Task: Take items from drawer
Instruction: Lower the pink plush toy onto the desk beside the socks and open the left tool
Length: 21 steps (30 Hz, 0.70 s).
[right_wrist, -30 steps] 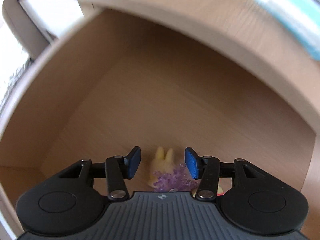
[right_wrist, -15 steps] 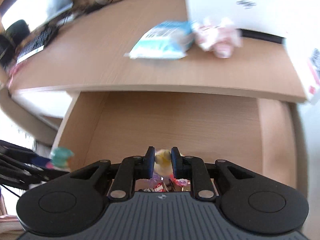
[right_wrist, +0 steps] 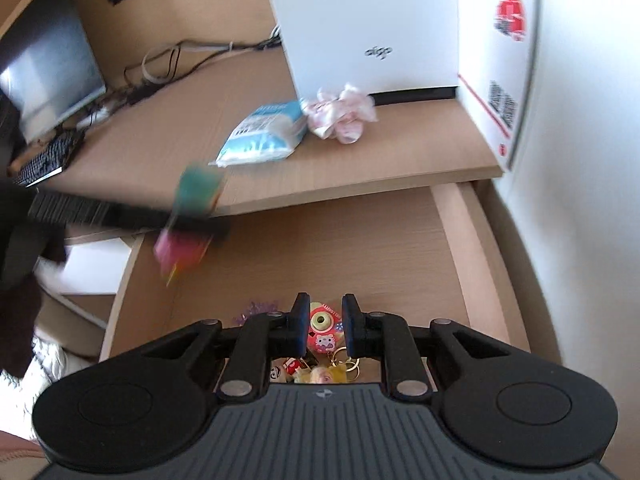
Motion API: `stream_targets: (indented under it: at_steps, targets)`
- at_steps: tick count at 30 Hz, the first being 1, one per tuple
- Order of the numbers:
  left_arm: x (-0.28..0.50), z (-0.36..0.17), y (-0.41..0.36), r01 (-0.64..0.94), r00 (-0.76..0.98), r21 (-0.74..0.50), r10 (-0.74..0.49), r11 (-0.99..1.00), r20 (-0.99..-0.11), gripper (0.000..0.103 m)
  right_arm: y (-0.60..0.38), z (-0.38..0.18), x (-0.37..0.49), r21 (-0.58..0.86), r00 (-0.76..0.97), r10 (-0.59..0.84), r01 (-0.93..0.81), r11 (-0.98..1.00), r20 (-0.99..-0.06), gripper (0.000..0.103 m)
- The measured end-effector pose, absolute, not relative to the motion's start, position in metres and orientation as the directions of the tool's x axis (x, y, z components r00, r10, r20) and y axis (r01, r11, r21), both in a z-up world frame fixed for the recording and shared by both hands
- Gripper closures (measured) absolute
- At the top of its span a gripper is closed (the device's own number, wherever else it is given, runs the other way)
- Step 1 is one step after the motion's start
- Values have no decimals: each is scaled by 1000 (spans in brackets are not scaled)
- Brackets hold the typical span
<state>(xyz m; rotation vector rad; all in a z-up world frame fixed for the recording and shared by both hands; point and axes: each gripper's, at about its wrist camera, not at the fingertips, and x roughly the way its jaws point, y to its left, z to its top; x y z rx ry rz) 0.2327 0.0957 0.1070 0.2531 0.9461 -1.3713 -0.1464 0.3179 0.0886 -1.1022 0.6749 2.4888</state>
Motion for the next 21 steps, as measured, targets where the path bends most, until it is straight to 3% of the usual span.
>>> stream_targets:
  at_steps: [7,12,15,17,21]
  targets:
    - [235,114,-11,925,-56,-319,-755,208,-654,54,316,76,-128,276,-611,108,-499,-821,-784,86]
    - [229,83,-64,930,-36,-286,-719,230,-694,53,307,70,-120,234,-586,116,-487,-841,-802,86]
    - [221,64,-87,947,66,-161,-661,277,-748,52,307,67,-117,227,-585,117,-481,-847,-803,85]
    - [214,53,-98,961,109,-70,-598,269,-794,52,311,65,-114,232,-583,110,-480,-846,-805,81]
    - [211,46,-103,968,75,-79,-579,236,-812,50,320,60,-110,244,-579,96,-481,-842,-810,53]
